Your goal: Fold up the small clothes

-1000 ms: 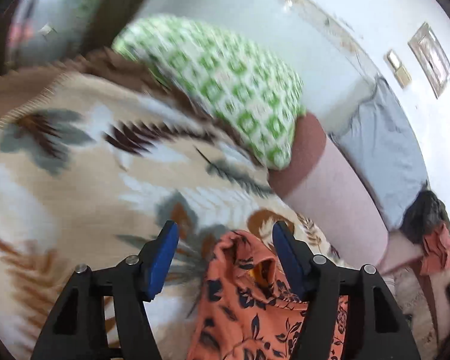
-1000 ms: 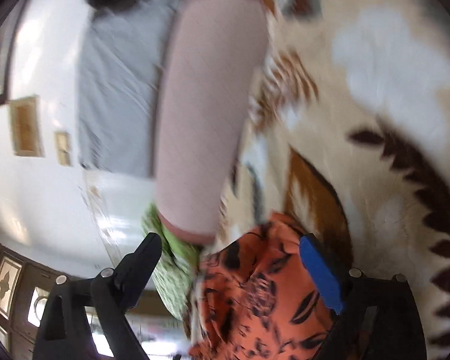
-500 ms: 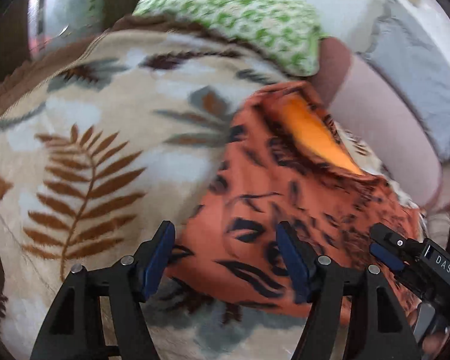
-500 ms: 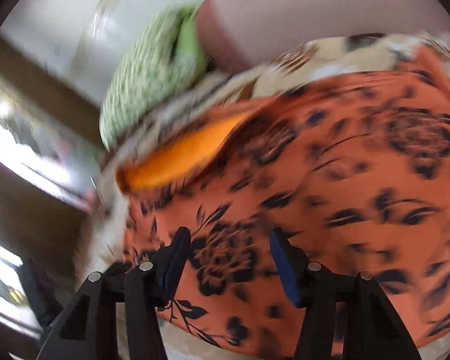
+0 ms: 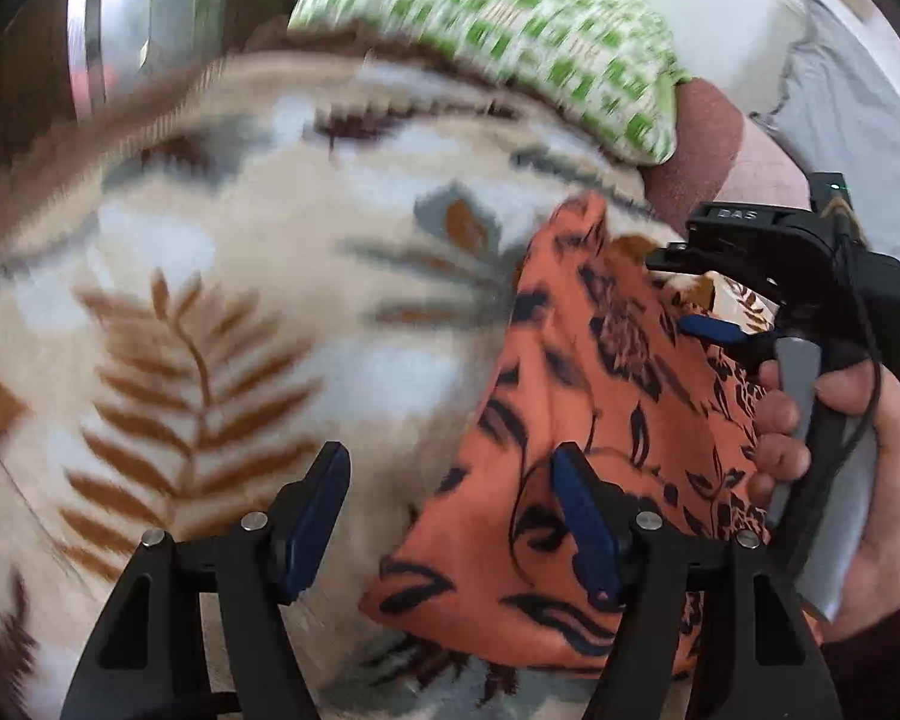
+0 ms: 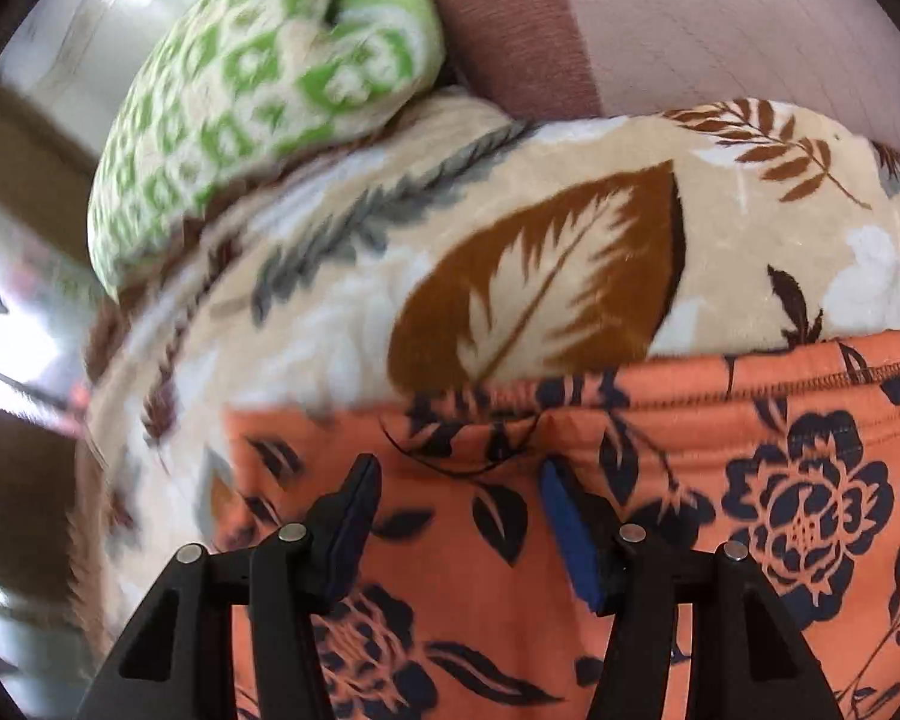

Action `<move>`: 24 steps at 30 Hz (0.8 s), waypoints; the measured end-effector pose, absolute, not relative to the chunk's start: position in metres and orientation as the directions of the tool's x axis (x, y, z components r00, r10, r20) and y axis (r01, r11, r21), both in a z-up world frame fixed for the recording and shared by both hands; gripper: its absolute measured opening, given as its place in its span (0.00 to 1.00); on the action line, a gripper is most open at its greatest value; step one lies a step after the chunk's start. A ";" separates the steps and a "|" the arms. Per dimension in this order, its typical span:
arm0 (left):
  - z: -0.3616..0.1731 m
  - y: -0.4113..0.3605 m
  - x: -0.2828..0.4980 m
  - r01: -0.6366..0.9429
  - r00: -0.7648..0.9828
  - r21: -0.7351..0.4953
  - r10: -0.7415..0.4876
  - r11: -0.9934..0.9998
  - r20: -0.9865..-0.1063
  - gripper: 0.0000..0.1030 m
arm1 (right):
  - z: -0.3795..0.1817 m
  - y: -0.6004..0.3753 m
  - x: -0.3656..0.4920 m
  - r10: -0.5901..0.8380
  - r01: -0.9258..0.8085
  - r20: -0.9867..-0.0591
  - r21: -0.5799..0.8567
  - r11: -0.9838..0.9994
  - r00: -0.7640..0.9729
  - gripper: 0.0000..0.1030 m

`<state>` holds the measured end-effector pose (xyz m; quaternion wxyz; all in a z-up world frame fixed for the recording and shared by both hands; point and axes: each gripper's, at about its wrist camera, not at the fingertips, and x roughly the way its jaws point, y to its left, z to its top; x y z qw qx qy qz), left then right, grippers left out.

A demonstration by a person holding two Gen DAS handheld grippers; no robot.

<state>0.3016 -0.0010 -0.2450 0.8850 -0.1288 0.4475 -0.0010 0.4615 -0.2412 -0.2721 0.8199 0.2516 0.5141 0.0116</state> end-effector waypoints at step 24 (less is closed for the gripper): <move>-0.252 -0.053 0.303 -0.024 0.636 0.011 0.024 1.000 -0.772 0.85 | -0.273 -0.563 0.269 -0.010 0.559 -0.656 0.634 0.534 0.755 0.53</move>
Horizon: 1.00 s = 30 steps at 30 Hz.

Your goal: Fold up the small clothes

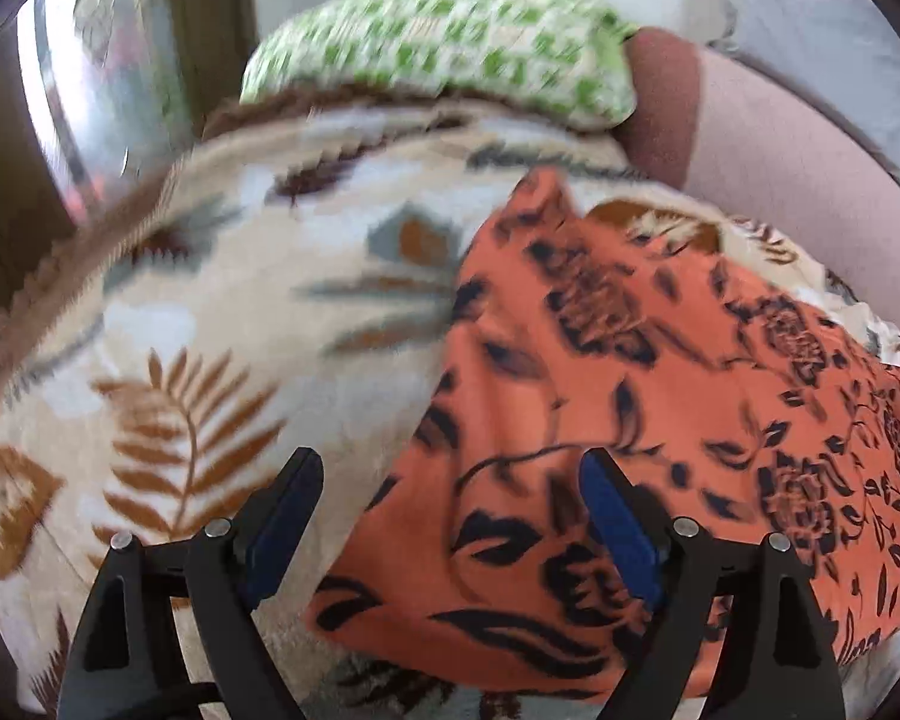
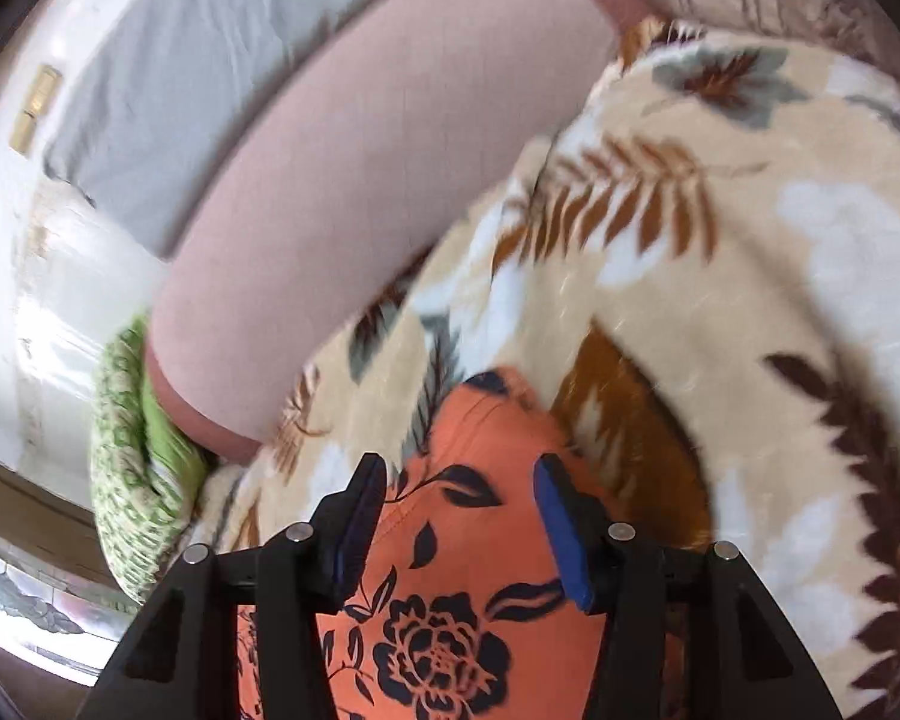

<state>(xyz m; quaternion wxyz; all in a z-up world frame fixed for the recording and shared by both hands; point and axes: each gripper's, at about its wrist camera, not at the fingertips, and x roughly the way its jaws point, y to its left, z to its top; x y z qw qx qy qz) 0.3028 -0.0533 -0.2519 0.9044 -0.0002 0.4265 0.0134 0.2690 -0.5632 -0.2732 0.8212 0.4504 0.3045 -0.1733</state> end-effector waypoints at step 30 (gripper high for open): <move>-0.282 -0.077 0.290 0.106 0.584 0.114 0.031 0.988 -0.811 1.00 | -0.303 -0.389 0.212 -0.129 0.471 -0.878 0.119 0.874 0.461 0.92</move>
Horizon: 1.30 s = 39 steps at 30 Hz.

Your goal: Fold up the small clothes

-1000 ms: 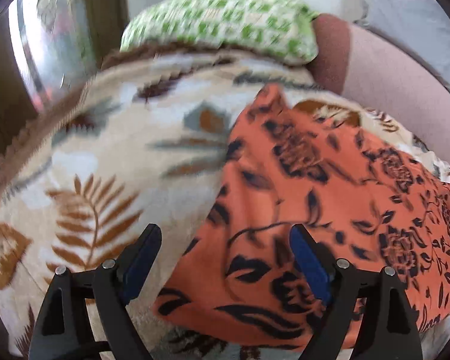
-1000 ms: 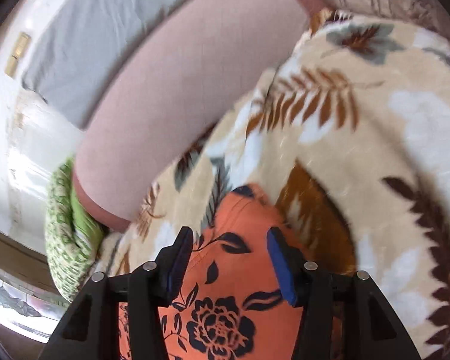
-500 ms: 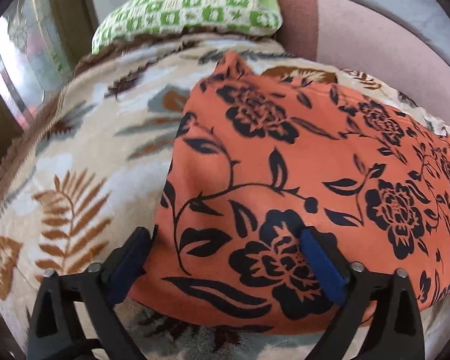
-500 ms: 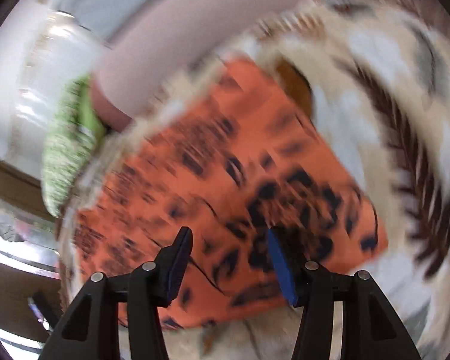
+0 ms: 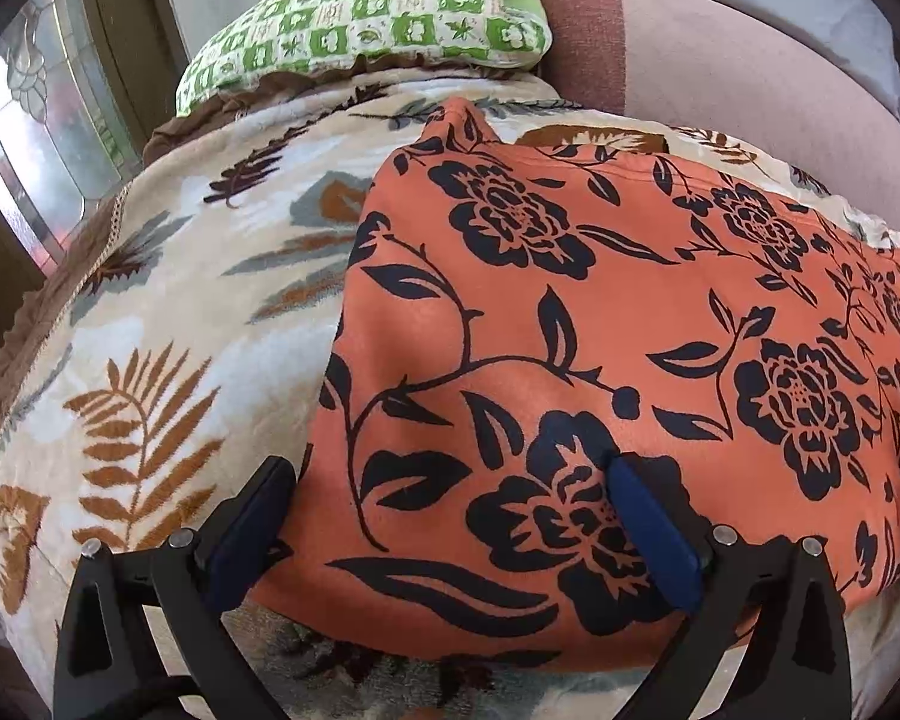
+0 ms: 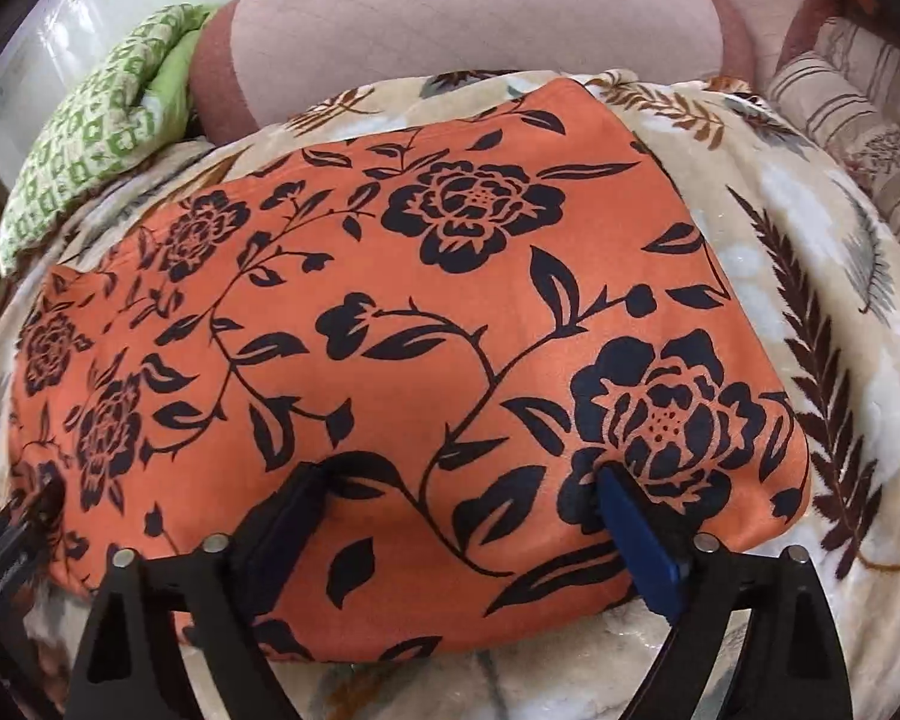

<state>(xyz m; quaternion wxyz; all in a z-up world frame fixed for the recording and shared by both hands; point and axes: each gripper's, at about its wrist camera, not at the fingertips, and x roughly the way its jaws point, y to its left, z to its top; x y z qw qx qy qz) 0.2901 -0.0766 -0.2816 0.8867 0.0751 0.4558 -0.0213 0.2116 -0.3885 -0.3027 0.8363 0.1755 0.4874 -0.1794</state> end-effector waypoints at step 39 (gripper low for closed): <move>-0.268 -0.124 0.246 0.289 0.556 0.121 -0.064 0.950 -0.829 1.00 | -0.267 -0.422 0.168 -0.186 0.521 -0.827 0.145 0.841 0.531 0.99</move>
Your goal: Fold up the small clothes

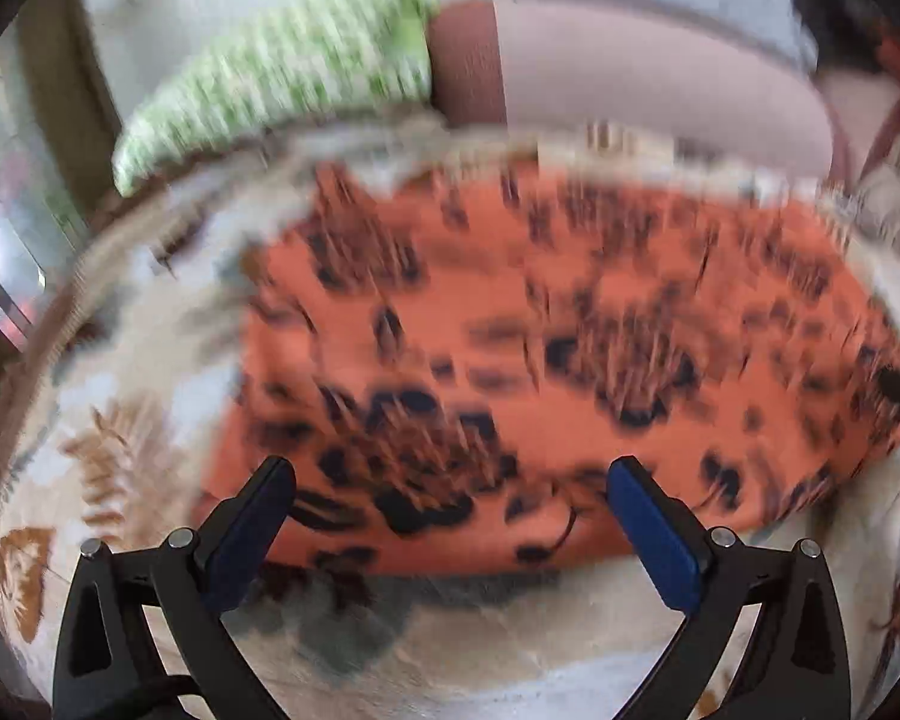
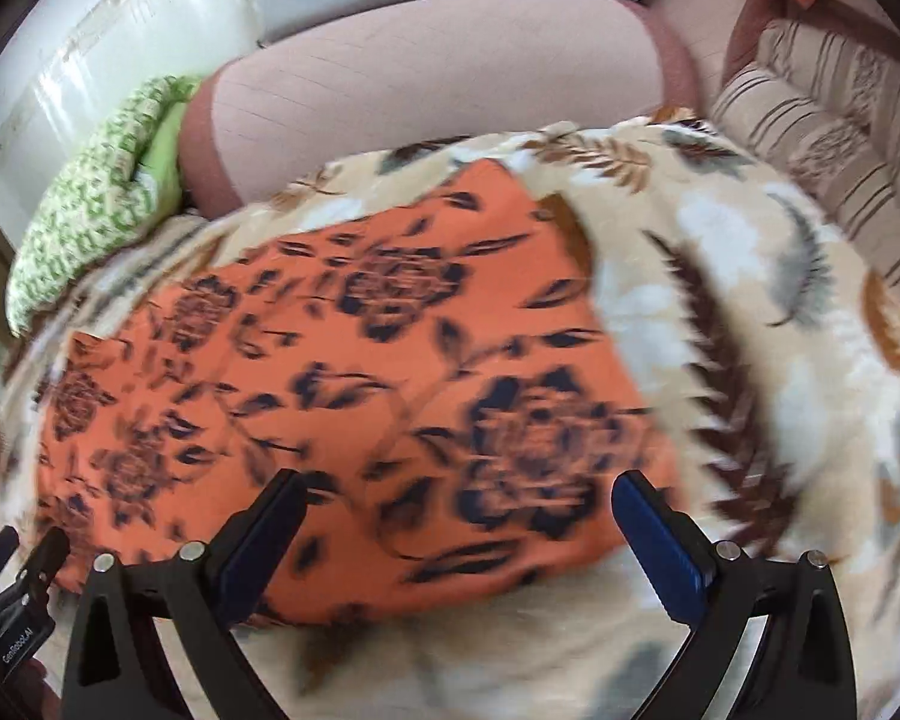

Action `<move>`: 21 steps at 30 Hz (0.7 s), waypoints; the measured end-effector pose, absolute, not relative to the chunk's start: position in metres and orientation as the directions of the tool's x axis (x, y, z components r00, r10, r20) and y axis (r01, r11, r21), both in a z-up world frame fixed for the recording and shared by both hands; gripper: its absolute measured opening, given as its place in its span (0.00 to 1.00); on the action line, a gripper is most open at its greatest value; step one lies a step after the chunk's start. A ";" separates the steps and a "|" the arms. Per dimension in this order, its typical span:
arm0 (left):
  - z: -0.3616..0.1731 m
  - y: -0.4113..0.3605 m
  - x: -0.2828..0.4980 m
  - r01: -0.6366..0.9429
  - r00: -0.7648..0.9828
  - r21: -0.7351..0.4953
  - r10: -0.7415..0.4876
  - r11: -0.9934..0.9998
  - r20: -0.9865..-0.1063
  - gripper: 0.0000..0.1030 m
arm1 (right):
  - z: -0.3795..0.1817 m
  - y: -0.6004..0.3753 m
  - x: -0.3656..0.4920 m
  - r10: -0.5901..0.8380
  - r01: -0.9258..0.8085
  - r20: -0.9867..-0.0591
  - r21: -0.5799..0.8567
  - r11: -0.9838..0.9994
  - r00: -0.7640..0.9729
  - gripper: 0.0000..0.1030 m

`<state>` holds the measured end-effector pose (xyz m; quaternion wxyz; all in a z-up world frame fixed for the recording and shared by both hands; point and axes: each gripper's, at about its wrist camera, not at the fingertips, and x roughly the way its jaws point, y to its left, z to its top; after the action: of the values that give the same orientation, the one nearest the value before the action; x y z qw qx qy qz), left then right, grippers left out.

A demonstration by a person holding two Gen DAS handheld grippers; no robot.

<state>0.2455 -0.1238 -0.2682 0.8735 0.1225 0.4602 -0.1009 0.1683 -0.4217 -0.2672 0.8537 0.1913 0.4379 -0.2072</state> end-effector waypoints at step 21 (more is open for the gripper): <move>-0.265 -0.127 0.262 0.189 0.638 0.198 0.033 0.962 -0.769 1.00 | -0.266 -0.408 0.189 -0.140 0.413 -0.809 0.135 0.900 0.570 0.91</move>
<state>0.2622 -0.1267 -0.2646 0.8954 0.1310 0.4233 -0.0435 0.1888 -0.4075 -0.2659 0.8722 0.1568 0.4354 -0.1587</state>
